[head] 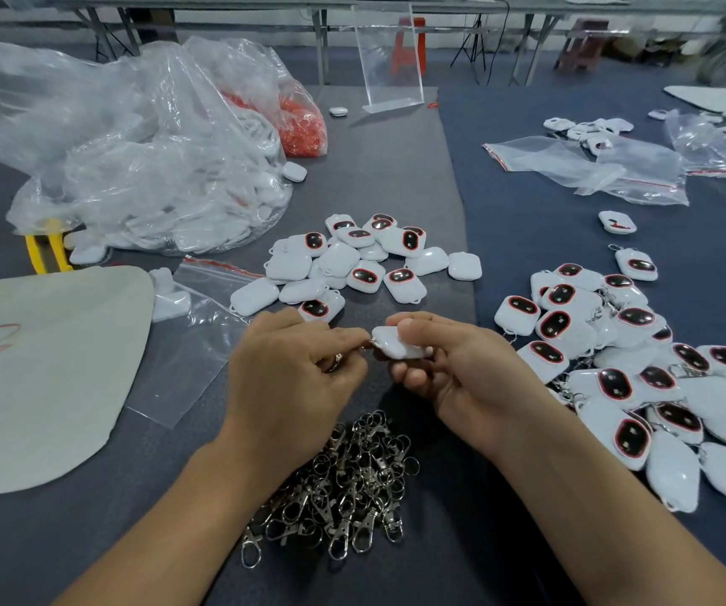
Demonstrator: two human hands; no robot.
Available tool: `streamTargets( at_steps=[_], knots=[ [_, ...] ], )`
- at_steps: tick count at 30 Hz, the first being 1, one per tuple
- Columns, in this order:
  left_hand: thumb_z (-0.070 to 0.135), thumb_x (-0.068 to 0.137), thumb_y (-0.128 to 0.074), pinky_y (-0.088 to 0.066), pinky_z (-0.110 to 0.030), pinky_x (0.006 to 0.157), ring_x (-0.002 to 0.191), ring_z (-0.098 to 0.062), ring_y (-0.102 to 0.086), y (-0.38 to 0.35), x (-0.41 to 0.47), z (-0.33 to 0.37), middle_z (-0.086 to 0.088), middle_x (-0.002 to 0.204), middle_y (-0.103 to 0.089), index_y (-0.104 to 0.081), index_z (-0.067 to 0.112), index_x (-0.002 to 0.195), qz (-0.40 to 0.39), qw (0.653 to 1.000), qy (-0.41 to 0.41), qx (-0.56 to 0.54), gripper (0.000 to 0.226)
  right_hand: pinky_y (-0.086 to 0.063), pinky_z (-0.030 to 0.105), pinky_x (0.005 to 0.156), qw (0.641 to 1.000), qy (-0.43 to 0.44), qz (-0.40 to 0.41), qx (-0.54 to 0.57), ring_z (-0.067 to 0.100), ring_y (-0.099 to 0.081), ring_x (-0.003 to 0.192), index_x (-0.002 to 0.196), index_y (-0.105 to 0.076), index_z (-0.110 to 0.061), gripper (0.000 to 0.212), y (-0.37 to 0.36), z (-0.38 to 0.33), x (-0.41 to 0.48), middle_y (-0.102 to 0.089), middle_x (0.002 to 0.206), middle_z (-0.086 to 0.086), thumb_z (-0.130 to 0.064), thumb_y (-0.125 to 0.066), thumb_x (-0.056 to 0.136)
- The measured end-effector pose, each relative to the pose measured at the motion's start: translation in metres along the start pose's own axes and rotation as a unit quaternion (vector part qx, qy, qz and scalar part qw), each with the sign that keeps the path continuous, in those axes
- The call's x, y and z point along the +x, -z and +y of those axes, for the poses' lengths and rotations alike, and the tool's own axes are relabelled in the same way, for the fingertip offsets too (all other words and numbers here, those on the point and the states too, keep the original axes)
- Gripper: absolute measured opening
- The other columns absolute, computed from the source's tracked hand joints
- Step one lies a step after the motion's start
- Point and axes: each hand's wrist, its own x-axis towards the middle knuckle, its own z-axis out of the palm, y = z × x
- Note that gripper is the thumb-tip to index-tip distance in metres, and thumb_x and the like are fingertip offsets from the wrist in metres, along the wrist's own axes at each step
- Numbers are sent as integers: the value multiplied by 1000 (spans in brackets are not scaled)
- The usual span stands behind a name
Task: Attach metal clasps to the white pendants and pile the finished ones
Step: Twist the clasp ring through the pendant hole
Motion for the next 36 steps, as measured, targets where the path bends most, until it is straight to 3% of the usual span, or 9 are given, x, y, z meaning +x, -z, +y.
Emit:
streamTargets(
  at_steps=[4,8,11,16,19,21,26,29,36],
  knots=[
    [19,76,-72,-43,-37,76,70,-12,-46,0,0,-1,15,62,-59,-82,25,86,18,997,-58,46,15,-45,16,39,1000,-5,11,-4,15,-60,47,96,-70,-4,10,-3,0,-1,-69,69,12,-2,-60,97],
    [30,77,-80,-40,-15,78,83,-9,-54,0,0,3,12,77,-61,-80,32,83,12,996,57,-66,7,-47,17,40,1000,1,12,18,16,-60,47,98,-69,-3,11,-3,1,0,-70,70,12,0,-59,97],
    [27,75,-86,-42,-15,73,85,-11,-58,0,2,2,8,82,-63,-78,35,80,-7,981,113,-158,12,-48,18,41,999,11,-2,43,18,-61,49,99,-69,-2,11,-5,5,-1,-71,70,13,0,-58,98],
    [26,83,-78,-36,-19,69,77,-17,-47,2,4,2,3,70,-55,-80,23,80,-34,997,13,-67,5,-46,23,41,987,153,33,-30,22,-59,49,90,-72,-11,17,-7,12,-2,-71,74,14,4,-65,91],
    [25,88,-66,-36,-30,64,72,-19,-43,0,3,-5,3,67,-49,-75,14,69,-34,996,-78,26,24,-49,24,51,855,394,64,-331,12,-59,56,91,-73,-27,21,-6,23,-7,-69,72,-4,-5,-74,88],
    [22,90,-64,-38,-38,63,71,-20,-42,-1,2,-11,2,67,-48,-70,12,64,-21,990,-120,76,28,-51,25,53,819,418,56,-389,10,-59,57,93,-72,-30,22,-8,27,-7,-68,72,-8,-9,-75,88],
    [27,76,-82,-33,-11,69,74,-6,-47,-2,2,-5,9,70,-55,-77,37,77,-16,998,23,-47,11,-43,24,39,986,153,39,-45,22,-55,47,95,-70,-7,14,-11,12,0,-69,69,12,2,-59,96],
    [33,75,-87,-40,-6,66,73,0,-58,-4,4,-3,11,79,-66,-77,45,74,-78,966,152,-195,16,-40,21,38,997,79,-3,21,21,-54,46,98,-67,-2,15,-7,7,0,-67,66,15,1,-53,99],
    [28,73,-87,-40,-11,62,65,0,-53,-1,6,-4,9,71,-63,-81,39,79,-88,950,166,-250,14,-42,21,40,997,59,-20,52,21,-54,47,96,-67,-3,16,-7,5,-1,-67,67,15,0,-52,99]
  ],
)
